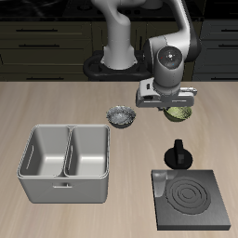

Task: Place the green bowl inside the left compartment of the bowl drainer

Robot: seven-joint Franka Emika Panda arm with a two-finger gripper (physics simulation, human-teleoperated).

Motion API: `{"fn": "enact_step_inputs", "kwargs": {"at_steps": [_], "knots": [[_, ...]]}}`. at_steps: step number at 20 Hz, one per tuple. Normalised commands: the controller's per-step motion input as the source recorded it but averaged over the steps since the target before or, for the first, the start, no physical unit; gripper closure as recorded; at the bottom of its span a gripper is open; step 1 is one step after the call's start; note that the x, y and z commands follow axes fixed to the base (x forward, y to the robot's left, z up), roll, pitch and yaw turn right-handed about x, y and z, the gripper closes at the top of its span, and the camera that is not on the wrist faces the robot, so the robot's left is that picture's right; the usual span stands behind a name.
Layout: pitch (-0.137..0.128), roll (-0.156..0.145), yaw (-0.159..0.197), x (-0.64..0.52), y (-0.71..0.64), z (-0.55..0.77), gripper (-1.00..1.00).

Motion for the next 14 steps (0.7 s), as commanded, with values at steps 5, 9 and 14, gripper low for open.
{"fn": "enact_step_inputs", "kwargs": {"at_steps": [5, 9, 14], "knots": [[-0.099, -0.016, 0.009, -0.09, -0.09, 0.58, 1.0], [-0.129, -0.008, 0.051, -0.09, -0.01, 0.53, 1.0], [-0.078, -0.017, 0.006, -0.07, -0.08, 0.38, 1.0]]}}
